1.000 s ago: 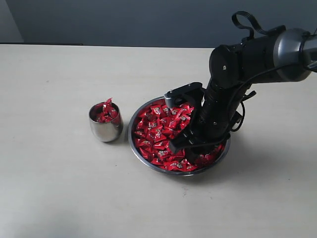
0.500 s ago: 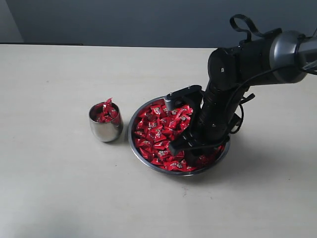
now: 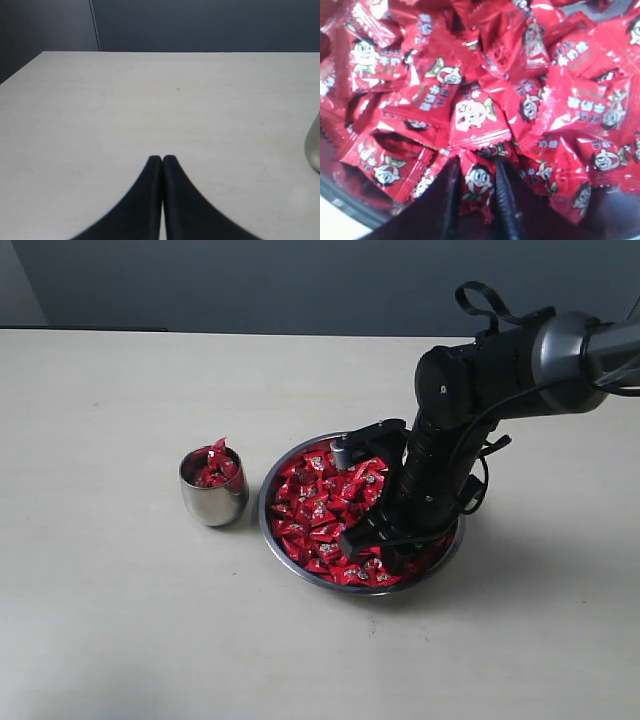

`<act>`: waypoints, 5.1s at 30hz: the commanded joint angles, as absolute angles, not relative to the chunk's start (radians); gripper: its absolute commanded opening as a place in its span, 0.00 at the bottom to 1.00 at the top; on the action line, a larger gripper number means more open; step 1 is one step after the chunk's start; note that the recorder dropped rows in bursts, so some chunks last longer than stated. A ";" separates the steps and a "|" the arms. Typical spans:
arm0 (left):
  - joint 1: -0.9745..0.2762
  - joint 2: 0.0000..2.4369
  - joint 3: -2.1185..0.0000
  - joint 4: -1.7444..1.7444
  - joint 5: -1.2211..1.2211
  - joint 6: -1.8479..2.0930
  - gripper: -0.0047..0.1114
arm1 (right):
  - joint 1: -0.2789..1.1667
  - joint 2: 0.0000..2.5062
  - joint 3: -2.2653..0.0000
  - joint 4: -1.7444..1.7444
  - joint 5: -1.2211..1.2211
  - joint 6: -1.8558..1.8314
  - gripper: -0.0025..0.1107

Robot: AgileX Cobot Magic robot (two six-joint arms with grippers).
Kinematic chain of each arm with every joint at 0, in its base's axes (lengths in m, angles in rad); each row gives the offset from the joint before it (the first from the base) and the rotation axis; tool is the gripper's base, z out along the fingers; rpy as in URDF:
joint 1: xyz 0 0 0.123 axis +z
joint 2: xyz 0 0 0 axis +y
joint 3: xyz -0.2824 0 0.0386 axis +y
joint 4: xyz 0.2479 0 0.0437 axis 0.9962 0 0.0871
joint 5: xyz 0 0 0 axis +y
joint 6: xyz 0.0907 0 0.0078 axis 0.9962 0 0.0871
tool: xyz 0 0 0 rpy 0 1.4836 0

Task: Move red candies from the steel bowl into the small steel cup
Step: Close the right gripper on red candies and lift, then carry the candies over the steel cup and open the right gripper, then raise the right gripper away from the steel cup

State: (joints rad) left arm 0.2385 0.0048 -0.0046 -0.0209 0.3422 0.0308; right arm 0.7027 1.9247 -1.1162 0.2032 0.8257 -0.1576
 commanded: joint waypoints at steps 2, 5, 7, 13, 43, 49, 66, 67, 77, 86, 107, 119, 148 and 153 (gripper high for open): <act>0.229 0.000 0.000 -0.022 0.334 0.029 0.04 | 0.699 1.917 -1.112 0.195 0.823 -0.157 0.04; 0.229 0.000 0.000 -0.022 0.334 0.029 0.04 | 0.699 1.885 -1.112 0.191 0.823 -0.157 0.04; 0.229 0.000 0.000 -0.022 0.334 0.029 0.04 | 0.699 1.864 -1.112 0.191 0.813 -0.157 0.04; 0.229 0.000 0.000 -0.022 0.334 0.029 0.04 | 0.699 1.800 -1.112 0.191 0.795 -0.157 0.04; 0.229 0.000 0.000 -0.022 0.334 0.029 0.04 | 0.874 2.209 -1.876 0.511 0.922 -0.315 0.04; 0.229 0.000 0.000 -0.022 0.334 0.029 0.04 | 0.878 2.229 -1.892 0.491 0.915 -0.315 0.04; 0.229 0.000 0.000 -0.022 0.334 0.029 0.04 | 0.878 2.249 -1.892 0.433 0.890 -0.311 0.04; 0.229 0.000 0.000 -0.022 0.334 0.029 0.04 | 0.878 2.249 -1.892 0.428 0.888 -0.311 0.04; 0.229 0.000 0.000 -0.022 0.334 0.029 0.04 | 0.878 2.249 -1.892 0.428 0.883 -0.311 0.05; 0.229 0.000 0.000 -0.022 0.334 0.029 0.04 | 0.878 2.249 -1.892 0.430 0.885 -0.311 0.32; 0.229 0.000 0.000 -0.022 0.334 0.029 0.04 | 0.878 2.249 -1.892 0.453 0.883 -0.295 0.32; 0.229 0.000 0.000 -0.022 0.334 0.029 0.04 | 0.878 2.244 -1.957 0.449 0.916 -0.281 0.32; 0.229 0.000 0.000 -0.022 0.334 0.029 0.04 | 0.833 2.102 -1.978 0.120 0.806 -0.046 0.01; 0.229 0.000 0.000 -0.022 0.334 0.029 0.04 | 0.815 2.048 -1.935 0.086 0.742 -0.025 0.01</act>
State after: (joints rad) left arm 0.2385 0.0048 -0.0046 -0.0209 0.3422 0.0308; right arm 0.8280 2.0979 -1.9668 0.1154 0.7925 -0.0423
